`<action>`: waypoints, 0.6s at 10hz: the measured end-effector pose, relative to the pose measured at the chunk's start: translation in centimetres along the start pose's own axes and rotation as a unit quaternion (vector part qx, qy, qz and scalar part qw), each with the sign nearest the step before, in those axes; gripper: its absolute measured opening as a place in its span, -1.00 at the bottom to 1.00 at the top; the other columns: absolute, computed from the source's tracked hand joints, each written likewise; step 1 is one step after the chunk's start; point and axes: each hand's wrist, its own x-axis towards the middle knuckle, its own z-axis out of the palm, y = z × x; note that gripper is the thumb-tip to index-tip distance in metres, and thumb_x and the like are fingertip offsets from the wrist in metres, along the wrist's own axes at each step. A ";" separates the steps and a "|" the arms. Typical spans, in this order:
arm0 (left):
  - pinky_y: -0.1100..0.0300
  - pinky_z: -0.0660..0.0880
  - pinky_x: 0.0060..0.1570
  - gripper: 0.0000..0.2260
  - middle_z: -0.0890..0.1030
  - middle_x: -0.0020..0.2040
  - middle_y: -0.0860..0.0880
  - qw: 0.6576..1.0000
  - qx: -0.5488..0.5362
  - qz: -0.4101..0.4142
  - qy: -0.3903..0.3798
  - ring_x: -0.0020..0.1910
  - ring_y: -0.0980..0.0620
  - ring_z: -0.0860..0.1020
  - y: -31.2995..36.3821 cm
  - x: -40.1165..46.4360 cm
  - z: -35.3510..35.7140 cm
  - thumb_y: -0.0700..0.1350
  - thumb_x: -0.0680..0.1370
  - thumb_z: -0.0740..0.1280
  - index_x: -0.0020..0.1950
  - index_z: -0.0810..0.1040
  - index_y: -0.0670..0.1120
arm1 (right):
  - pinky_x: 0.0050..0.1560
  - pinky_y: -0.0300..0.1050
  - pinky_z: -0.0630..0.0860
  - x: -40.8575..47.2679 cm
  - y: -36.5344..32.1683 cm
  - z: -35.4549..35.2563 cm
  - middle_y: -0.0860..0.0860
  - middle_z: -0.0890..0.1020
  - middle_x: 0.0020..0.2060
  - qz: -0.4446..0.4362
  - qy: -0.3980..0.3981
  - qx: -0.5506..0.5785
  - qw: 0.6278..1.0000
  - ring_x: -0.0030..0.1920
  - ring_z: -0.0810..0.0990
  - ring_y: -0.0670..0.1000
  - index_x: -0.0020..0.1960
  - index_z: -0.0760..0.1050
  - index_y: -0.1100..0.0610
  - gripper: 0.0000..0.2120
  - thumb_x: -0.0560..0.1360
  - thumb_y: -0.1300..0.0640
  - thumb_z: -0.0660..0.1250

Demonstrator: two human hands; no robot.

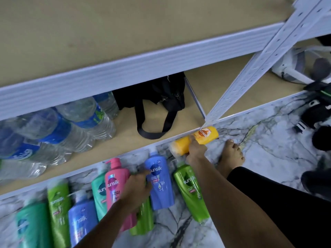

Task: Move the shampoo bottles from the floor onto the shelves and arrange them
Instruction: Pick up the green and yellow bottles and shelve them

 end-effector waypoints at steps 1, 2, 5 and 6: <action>0.14 0.48 -0.24 -0.76 0.66 -0.25 -0.09 0.997 -0.055 0.005 0.048 -0.27 -0.12 0.62 -0.6 -2.6 -1.2 -0.14 0.44 0.18 -0.05 0.62 -0.02 | -0.33 -0.38 0.42 -12.9 -3.4 0.6 0.40 0.46 0.17 0.171 -0.092 0.171 0.966 -0.25 0.42 -0.05 0.22 0.30 0.27 -0.78 0.67 0.17 0.00; 0.19 0.37 -0.34 -0.75 0.56 -0.38 0.01 0.993 -0.077 -0.014 0.084 -0.40 0.00 0.52 -1.5 -5.9 -1.9 -0.29 0.46 0.22 -0.26 0.53 0.03 | -0.09 -0.07 0.57 -16.9 -0.7 2.7 0.21 0.54 0.23 0.140 -0.210 0.130 0.959 -0.11 0.57 0.06 0.33 0.36 0.26 -0.61 0.56 0.13 0.31; 0.13 0.42 -0.23 -0.71 0.66 -0.25 -0.14 0.966 -0.109 -0.166 0.163 -0.17 -0.20 0.62 -10.9 -13.3 -4.2 -0.10 0.34 0.11 -0.24 0.61 -0.13 | 0.00 0.07 0.57 -28.2 3.6 3.8 0.16 0.65 -0.03 0.016 -0.297 0.032 0.954 -0.12 0.62 0.10 -0.03 0.53 0.15 -0.81 0.41 0.23 0.48; 0.03 0.49 -0.15 -0.72 0.67 -0.12 -0.21 0.949 -0.096 -0.228 0.197 -0.07 -0.26 0.62 -14.8 -15.2 -5.7 -0.12 0.43 0.15 -0.18 0.64 -0.18 | 0.00 0.04 0.56 -31.5 4.9 4.7 0.08 0.65 -0.04 -0.041 -0.340 -0.050 0.938 -0.09 0.62 0.08 0.06 0.51 0.13 -0.71 0.40 0.15 0.50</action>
